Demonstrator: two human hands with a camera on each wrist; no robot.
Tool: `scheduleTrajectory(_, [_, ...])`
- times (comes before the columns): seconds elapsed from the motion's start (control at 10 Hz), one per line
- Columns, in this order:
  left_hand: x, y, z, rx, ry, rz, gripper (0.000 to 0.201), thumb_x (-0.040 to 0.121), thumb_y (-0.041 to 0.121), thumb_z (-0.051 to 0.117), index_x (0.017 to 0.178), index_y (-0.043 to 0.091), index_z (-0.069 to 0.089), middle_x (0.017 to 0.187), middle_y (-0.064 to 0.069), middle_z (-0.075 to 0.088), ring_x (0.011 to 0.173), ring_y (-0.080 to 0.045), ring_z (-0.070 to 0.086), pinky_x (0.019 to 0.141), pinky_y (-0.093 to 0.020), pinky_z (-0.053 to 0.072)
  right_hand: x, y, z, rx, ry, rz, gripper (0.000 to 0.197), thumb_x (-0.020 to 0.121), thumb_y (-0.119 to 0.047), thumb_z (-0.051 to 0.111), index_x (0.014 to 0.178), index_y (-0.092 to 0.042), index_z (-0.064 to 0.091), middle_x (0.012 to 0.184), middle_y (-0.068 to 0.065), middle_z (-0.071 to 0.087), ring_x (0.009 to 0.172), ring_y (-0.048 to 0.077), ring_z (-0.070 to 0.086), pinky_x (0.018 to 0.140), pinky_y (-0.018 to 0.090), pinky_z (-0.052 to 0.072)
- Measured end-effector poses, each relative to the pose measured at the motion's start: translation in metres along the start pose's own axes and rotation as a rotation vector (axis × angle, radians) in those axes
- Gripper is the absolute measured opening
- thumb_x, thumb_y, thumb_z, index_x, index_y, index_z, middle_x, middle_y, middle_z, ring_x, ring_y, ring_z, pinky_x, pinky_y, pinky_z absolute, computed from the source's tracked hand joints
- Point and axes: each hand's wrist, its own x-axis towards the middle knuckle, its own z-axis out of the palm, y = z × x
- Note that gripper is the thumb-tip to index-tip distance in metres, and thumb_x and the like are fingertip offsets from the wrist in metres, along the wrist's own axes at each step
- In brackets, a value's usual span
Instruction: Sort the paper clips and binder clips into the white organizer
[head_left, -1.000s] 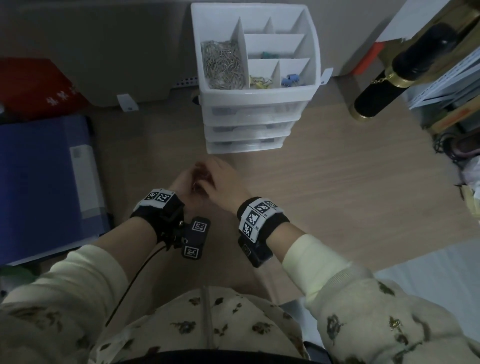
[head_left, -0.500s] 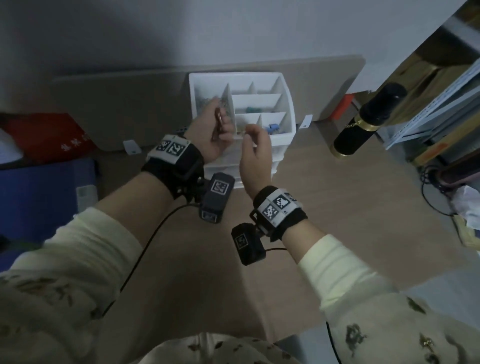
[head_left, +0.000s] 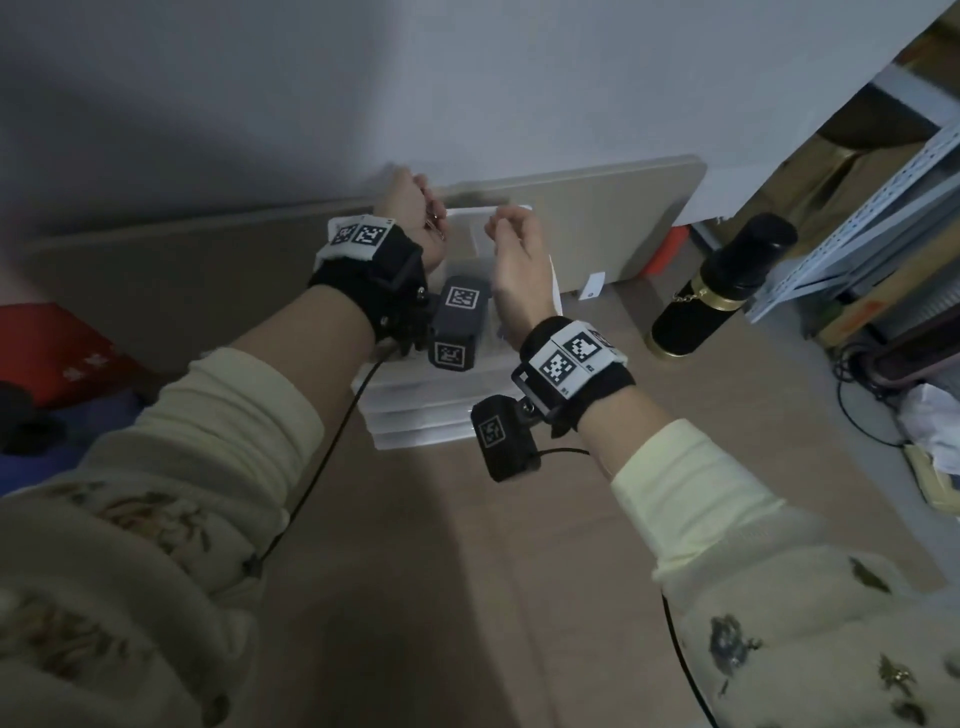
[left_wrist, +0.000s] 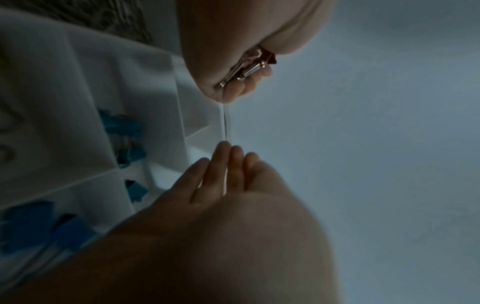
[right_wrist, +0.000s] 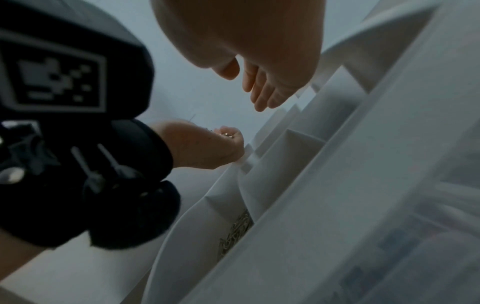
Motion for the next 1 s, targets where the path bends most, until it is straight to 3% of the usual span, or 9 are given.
scheduleTrajectory(0.1, [0.015, -0.002, 0.009, 0.064, 0.012, 0.113, 0.039, 0.099, 0.03, 0.031, 0.063, 0.022, 0.041, 0.048, 0.009, 0.04, 0.036, -0.004, 0.042, 0.037, -0.014, 0.027, 0.012, -0.002, 0.011, 0.027, -0.042, 0.01, 0.027, 0.098, -0.017, 0.039, 0.119, -0.006, 0.052, 0.12, 0.009, 0.057, 0.115, 0.02, 0.052, 0.103, 0.039, 0.04])
scheduleTrajectory(0.2, [0.025, -0.006, 0.009, 0.065, -0.023, 0.179, 0.032, 0.093, 0.019, 0.035, 0.062, 0.018, 0.042, 0.047, 0.005, 0.046, 0.038, -0.008, 0.044, 0.04, -0.017, 0.029, 0.018, -0.004, 0.02, 0.005, -0.106, 0.032, 0.029, 0.101, -0.016, 0.035, 0.12, -0.002, 0.052, 0.115, 0.007, 0.057, 0.113, 0.02, 0.052, 0.103, 0.035, 0.038])
scheduleTrajectory(0.3, [0.03, -0.008, 0.004, -0.077, -0.071, 0.19, 0.025, 0.089, 0.017, 0.038, 0.066, 0.012, 0.046, 0.055, -0.004, 0.046, 0.046, -0.016, 0.046, 0.05, -0.024, 0.037, 0.02, -0.002, 0.025, 0.019, -0.172, 0.039, 0.031, 0.102, -0.019, 0.031, 0.121, -0.006, 0.052, 0.116, 0.006, 0.057, 0.115, 0.02, 0.051, 0.105, 0.037, 0.037])
scheduleTrajectory(0.5, [0.028, -0.008, -0.003, 0.0, -0.09, 0.202, 0.038, 0.095, 0.033, 0.037, 0.073, 0.009, 0.055, 0.064, -0.006, 0.057, 0.061, -0.02, 0.054, 0.062, -0.026, 0.043, 0.019, 0.0, 0.026, 0.028, -0.203, 0.042, 0.041, 0.102, -0.027, 0.027, 0.127, -0.005, 0.05, 0.127, 0.011, 0.056, 0.122, 0.022, 0.049, 0.109, 0.043, 0.034])
scheduleTrajectory(0.6, [0.024, -0.009, -0.008, 0.093, -0.094, 0.191, 0.038, 0.096, 0.04, 0.033, 0.089, 0.011, 0.057, 0.082, -0.005, 0.063, 0.074, -0.019, 0.06, 0.054, -0.022, 0.04, 0.016, -0.003, 0.025, 0.027, -0.204, 0.046, 0.051, 0.097, -0.036, 0.025, 0.128, -0.005, 0.05, 0.129, 0.011, 0.055, 0.123, 0.021, 0.048, 0.111, 0.043, 0.033])
scheduleTrajectory(0.7, [0.02, -0.008, -0.01, 0.006, -0.126, 0.188, 0.038, 0.097, 0.038, 0.035, 0.098, 0.007, 0.056, 0.086, -0.01, 0.063, 0.078, -0.022, 0.064, 0.071, -0.03, 0.049, 0.018, -0.002, 0.023, 0.031, -0.222, 0.079, 0.06, 0.094, -0.043, 0.024, 0.137, -0.005, 0.043, 0.139, 0.01, 0.048, 0.131, 0.019, 0.041, 0.115, 0.041, 0.028])
scheduleTrajectory(0.8, [0.011, -0.007, -0.012, -0.068, -0.118, 0.204, 0.036, 0.098, 0.033, 0.036, 0.101, 0.003, 0.056, 0.079, -0.007, 0.064, 0.073, -0.02, 0.065, 0.074, -0.029, 0.051, 0.011, -0.006, 0.02, 0.004, -0.209, 0.114, 0.072, 0.086, -0.051, 0.025, 0.141, -0.006, 0.038, 0.145, 0.009, 0.042, 0.135, 0.018, 0.037, 0.116, 0.04, 0.026])
scheduleTrajectory(0.9, [0.0, -0.002, -0.016, 0.0, -0.114, 0.206, 0.035, 0.097, 0.034, 0.035, 0.098, 0.008, 0.058, 0.084, -0.003, 0.066, 0.08, -0.016, 0.066, 0.07, -0.027, 0.042, 0.011, -0.007, 0.013, 0.054, -0.191, 0.091, 0.052, 0.099, -0.038, 0.027, 0.132, -0.003, 0.046, 0.137, 0.008, 0.049, 0.128, 0.018, 0.045, 0.112, 0.036, 0.032])
scheduleTrajectory(1.0, [-0.009, 0.006, -0.027, 0.036, -0.127, 0.164, 0.037, 0.095, 0.037, 0.035, 0.085, 0.012, 0.061, 0.086, -0.003, 0.066, 0.088, -0.018, 0.064, 0.074, -0.029, 0.039, 0.004, -0.021, 0.001, 0.066, -0.141, 0.02, 0.029, 0.102, -0.021, 0.034, 0.115, -0.008, 0.055, 0.112, 0.005, 0.062, 0.107, 0.015, 0.058, 0.086, 0.023, 0.045])
